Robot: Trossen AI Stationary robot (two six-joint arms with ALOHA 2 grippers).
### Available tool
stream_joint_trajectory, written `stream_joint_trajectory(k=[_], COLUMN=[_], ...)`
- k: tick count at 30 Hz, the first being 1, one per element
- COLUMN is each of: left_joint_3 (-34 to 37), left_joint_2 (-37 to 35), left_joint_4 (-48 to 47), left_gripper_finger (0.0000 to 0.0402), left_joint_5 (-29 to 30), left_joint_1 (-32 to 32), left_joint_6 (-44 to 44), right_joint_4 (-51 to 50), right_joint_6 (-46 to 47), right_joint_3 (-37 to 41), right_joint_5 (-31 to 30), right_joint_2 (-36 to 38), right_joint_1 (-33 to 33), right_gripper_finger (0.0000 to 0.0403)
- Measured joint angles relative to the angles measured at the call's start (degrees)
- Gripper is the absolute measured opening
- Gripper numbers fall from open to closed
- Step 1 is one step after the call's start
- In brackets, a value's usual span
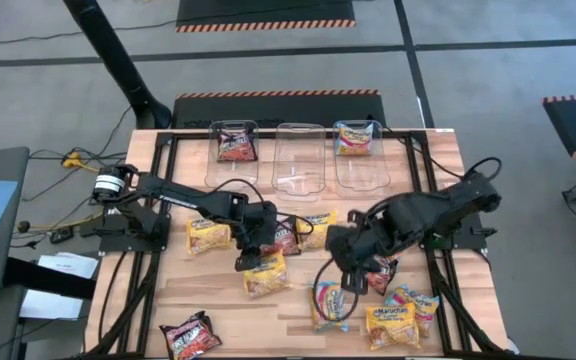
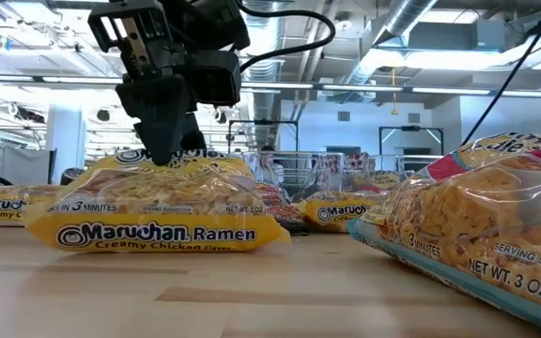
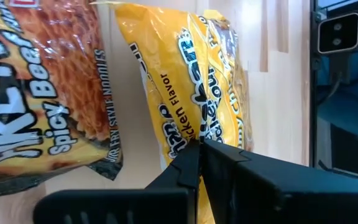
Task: Sort Maruchan noodles
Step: Put the yellow noodle pack into the middle transparent bin
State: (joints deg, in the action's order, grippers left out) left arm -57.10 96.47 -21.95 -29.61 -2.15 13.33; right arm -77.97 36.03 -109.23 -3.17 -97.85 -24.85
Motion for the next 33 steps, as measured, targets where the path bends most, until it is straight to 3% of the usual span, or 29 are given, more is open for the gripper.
stream_joint_trajectory(k=[14,20,33], left_joint_3=[0.0,-0.1,-2.4], left_joint_2=[0.0,0.0,0.0], left_joint_4=[-1.4,-1.1,0.0], left_gripper_finger=[0.0000,0.0000,0.0000], left_joint_5=[0.0,-0.1,0.1], left_joint_1=[-2.1,-3.3,-4.0], left_joint_6=[-0.9,-0.9,-2.0], right_joint_4=[25.8,32.8,54.0], right_joint_6=[-2.3,-3.8,-14.0], right_joint_3=[18.5,24.8,38.0], right_joint_5=[4.8,5.3,13.6], right_joint_2=[0.0,0.0,0.0], right_joint_1=[-2.0,0.1,6.0], right_gripper_finger=[0.0173,0.0156,0.0155])
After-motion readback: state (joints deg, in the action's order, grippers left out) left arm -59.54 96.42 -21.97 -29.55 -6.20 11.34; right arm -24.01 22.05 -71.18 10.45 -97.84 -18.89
